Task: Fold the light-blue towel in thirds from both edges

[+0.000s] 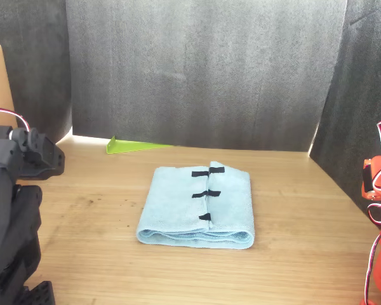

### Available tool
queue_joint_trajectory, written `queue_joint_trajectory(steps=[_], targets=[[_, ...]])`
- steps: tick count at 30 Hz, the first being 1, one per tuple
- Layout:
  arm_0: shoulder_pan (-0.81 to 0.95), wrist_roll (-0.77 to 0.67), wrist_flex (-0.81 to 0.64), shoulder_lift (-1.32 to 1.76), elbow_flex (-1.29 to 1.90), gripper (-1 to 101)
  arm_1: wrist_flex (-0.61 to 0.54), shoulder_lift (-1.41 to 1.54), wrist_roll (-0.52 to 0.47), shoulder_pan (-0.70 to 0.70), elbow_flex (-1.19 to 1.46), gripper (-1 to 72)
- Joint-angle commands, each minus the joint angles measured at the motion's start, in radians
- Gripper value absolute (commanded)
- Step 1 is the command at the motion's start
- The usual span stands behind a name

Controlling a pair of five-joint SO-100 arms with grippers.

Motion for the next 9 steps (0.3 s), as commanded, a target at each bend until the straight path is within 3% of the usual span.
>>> queue_joint_trajectory(steps=[1, 9], targets=[[0.025, 0.011, 0.006, 0.008, -0.002, 0, -0.009, 0.002, 0.025, -0.005, -0.005, 0.0], [0.018, 0.017, 0.006, 0.008, -0.002, 0, -0.009, 0.002, 0.032, -0.012, -0.005, 0.0]])
